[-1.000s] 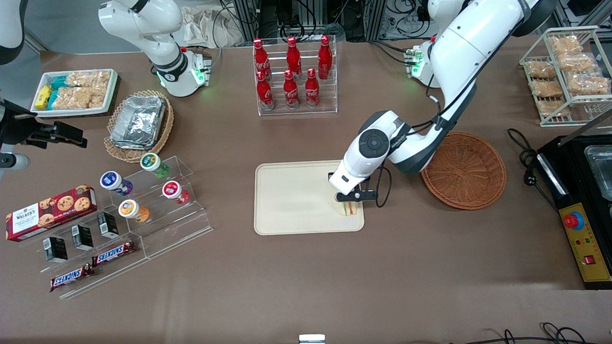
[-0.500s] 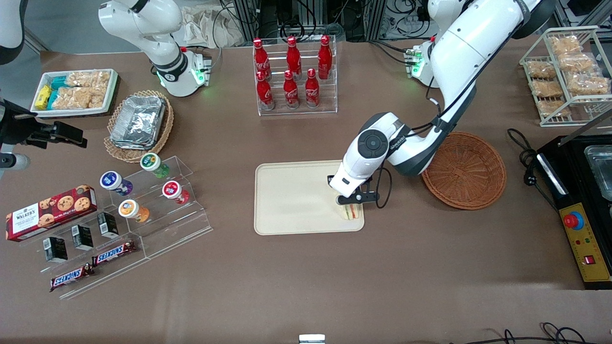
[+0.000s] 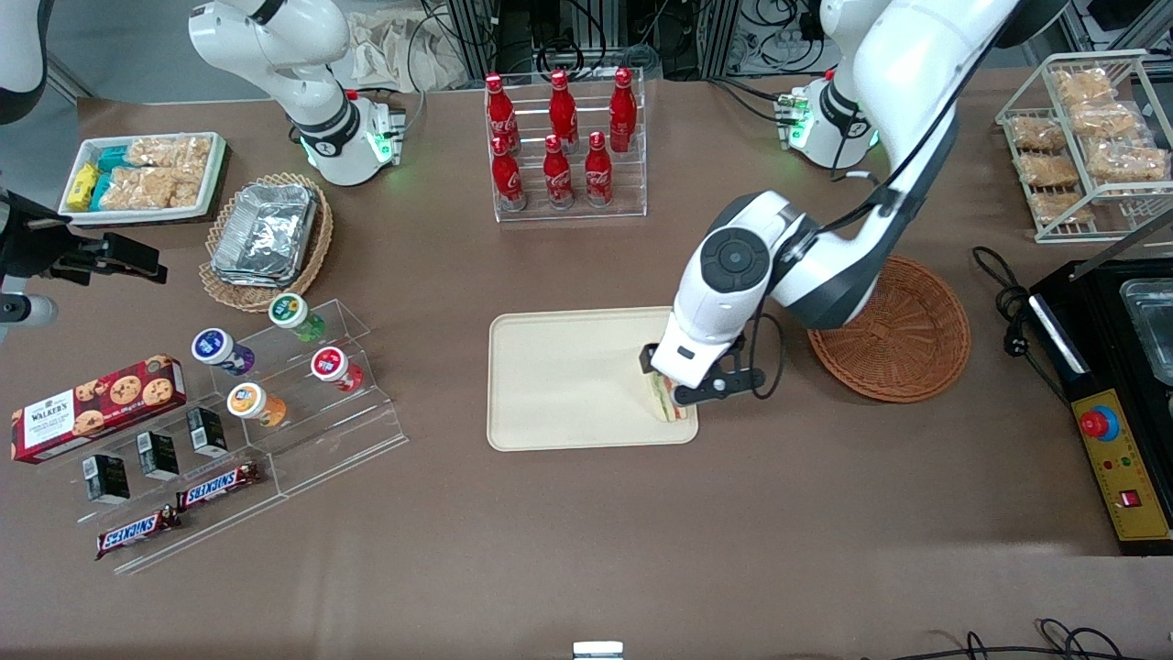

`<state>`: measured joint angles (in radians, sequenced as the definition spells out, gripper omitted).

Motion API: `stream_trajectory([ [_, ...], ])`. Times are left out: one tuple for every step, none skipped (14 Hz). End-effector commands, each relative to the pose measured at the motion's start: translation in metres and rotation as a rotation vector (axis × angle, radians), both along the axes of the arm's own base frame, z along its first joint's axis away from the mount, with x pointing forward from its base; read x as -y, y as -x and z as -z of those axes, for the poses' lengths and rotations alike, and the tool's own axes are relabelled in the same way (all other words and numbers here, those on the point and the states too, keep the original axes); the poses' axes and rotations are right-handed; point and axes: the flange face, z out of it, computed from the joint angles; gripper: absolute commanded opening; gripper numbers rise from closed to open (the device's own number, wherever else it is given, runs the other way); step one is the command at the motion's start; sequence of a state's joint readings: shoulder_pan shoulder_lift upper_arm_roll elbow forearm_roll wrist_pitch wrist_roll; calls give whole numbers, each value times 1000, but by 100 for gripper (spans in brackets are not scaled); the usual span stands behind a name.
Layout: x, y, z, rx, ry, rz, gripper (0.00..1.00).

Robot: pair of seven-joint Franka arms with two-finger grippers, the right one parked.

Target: Place sandwich from basket to tray

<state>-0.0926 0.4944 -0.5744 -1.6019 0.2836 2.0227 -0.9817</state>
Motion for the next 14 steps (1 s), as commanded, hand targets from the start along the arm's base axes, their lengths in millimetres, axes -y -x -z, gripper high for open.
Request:
stream_trajectory([
  [-49, -17, -58, 17, -46, -74, 100],
  [-74, -22, -77, 25, -41, -67, 100],
  [-82, -18, -93, 22, -39, -17, 100],
  [-92, -16, -109, 25, -40, 21, 100],
  [-115, -20, -125, 36, -34, 21, 100],
  [-138, -22, -143, 49, -10, 30, 100],
  [-161, -23, -158, 57, 9, 54, 100],
  [-184, -22, -168, 59, 8, 93, 100],
  [-206, -22, -176, 56, 1, 132, 100],
  [-228, -22, -183, 49, -7, 175, 100],
  [-247, -20, -187, 42, -16, 222, 100],
  [-264, -19, -190, 41, -16, 255, 100],
  [-281, -15, -193, 39, -12, 277, 100],
  [-297, -12, -191, 33, -8, 308, 100],
])
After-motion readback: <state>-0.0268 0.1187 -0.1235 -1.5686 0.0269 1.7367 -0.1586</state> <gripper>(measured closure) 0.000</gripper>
